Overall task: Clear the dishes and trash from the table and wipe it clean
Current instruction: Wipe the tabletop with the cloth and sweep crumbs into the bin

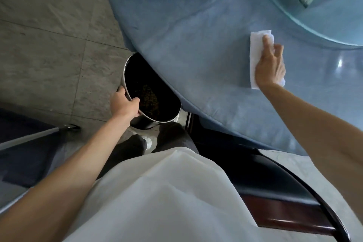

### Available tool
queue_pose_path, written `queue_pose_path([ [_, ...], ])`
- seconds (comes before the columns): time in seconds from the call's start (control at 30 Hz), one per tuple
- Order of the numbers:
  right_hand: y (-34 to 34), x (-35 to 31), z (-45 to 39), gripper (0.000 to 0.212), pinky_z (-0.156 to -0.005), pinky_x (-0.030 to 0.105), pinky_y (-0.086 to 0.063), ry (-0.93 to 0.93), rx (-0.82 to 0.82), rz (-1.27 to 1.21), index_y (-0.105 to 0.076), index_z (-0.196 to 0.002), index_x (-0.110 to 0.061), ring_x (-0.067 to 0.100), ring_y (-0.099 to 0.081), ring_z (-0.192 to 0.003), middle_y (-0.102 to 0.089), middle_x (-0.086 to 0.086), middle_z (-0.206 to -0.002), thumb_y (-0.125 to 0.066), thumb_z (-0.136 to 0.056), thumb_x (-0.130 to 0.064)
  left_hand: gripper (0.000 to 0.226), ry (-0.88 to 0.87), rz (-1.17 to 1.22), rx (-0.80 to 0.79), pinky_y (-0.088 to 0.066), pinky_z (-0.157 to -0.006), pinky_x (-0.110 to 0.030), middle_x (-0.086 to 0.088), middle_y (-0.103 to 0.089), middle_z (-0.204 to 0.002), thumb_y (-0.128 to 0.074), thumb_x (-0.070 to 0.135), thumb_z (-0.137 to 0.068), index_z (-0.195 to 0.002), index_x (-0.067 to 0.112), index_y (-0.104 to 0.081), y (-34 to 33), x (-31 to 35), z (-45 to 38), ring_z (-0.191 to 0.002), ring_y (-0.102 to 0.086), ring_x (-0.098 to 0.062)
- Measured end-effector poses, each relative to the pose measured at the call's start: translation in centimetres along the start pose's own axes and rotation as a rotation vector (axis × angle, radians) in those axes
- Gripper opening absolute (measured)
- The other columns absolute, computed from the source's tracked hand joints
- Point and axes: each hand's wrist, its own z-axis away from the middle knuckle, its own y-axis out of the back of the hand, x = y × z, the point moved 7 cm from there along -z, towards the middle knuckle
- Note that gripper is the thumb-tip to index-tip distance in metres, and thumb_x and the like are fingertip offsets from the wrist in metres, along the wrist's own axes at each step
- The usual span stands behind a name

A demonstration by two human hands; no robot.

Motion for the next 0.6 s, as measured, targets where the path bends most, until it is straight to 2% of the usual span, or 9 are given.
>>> queue_pose_path([
  [0.07,-1.2,0.7,1.2,0.076,-0.085,0.054,-0.047,-0.027,-0.012,0.031,-0.014,-0.159,-0.044,0.038,-0.053,-0.117,-0.041,0.006,-0.142,-0.036,-0.096,-0.008,0.047,-0.005,0.001,-0.014,-0.059,-0.046,-0.030,-0.011,-0.064,-0.121,-0.060,-0.002,-0.085,-0.130,0.013,-0.059,-0.6,-0.2,-0.1,-0.093,-0.069,-0.033],
  [0.13,-2.3,-0.2,1.8,0.088,-0.084,0.054,-0.049,-0.012,0.004,0.078,-0.010,-0.162,-0.040,0.040,-0.050,-0.118,-0.039,0.010,-0.146,-0.043,-0.092,0.002,0.044,-0.016,-0.010,-0.018,-0.059,-0.046,-0.031,-0.010,-0.065,-0.117,-0.060,0.000,-0.085,-0.126,0.015,-0.061,-0.9,-0.2,-0.2,-0.091,-0.070,-0.031],
  [0.23,-4.4,-3.4,3.5,0.089,-0.085,0.054,-0.050,0.092,-0.053,0.099,-0.010,-0.163,-0.041,0.039,-0.050,-0.117,-0.037,0.009,-0.148,-0.048,-0.094,0.000,0.030,-0.028,-0.025,-0.020,-0.058,-0.046,-0.030,-0.009,-0.066,-0.104,-0.061,0.000,-0.083,-0.106,0.019,-0.063,-1.1,-0.2,-0.1,-0.080,-0.070,-0.023],
  [0.33,-6.8,-9.4,7.7,0.084,-0.084,0.049,-0.050,0.281,-0.115,0.087,-0.016,-0.162,-0.042,0.036,-0.051,-0.119,-0.037,0.004,-0.151,-0.051,-0.095,-0.008,0.029,-0.036,-0.016,-0.017,-0.058,-0.047,-0.031,-0.004,-0.068,-0.091,-0.061,-0.001,-0.083,-0.086,0.027,-0.060,-1.4,-0.1,0.2,-0.070,-0.070,-0.017],
  [0.4,-8.6,-15.0,11.7,0.082,-0.080,0.048,-0.051,0.476,-0.157,0.084,-0.022,-0.164,-0.035,0.035,-0.053,-0.116,-0.041,0.006,-0.152,-0.054,-0.094,-0.007,0.030,-0.037,-0.011,-0.013,-0.058,-0.047,-0.030,-0.002,-0.068,-0.088,-0.062,-0.001,-0.085,-0.089,0.029,-0.062,-1.3,0.0,0.6,-0.067,-0.070,-0.014],
  [0.5,-10.8,-21.7,17.7,0.075,-0.075,0.040,-0.055,0.791,-0.283,0.128,-0.018,-0.166,-0.031,0.029,-0.054,-0.117,-0.040,0.003,-0.153,-0.051,-0.102,-0.013,0.033,-0.035,0.025,-0.020,-0.057,-0.045,-0.029,0.004,-0.068,-0.091,-0.063,-0.001,-0.086,-0.087,0.032,-0.062,-0.9,0.2,1.1,-0.074,-0.068,-0.013],
  [0.53,-10.9,-22.6,18.6,0.073,-0.073,0.038,-0.054,0.841,-0.303,0.114,-0.017,-0.166,-0.032,0.027,-0.054,-0.117,-0.041,0.002,-0.152,-0.050,-0.103,-0.014,0.032,-0.032,0.040,-0.016,-0.056,-0.044,-0.028,0.007,-0.068,-0.092,-0.063,-0.001,-0.087,-0.090,0.031,-0.062,-0.6,0.3,1.2,-0.075,-0.067,-0.012],
  [0.6,-9.4,-22.9,17.6,0.068,-0.068,0.040,-0.051,0.820,-0.261,-0.022,-0.025,-0.164,-0.035,0.028,-0.056,-0.116,-0.046,0.003,-0.147,-0.046,-0.103,-0.014,0.032,-0.024,0.061,-0.015,-0.056,-0.045,-0.027,0.012,-0.065,-0.092,-0.063,-0.001,-0.089,-0.097,0.030,-0.062,0.2,0.4,1.2,-0.076,-0.065,-0.011],
])
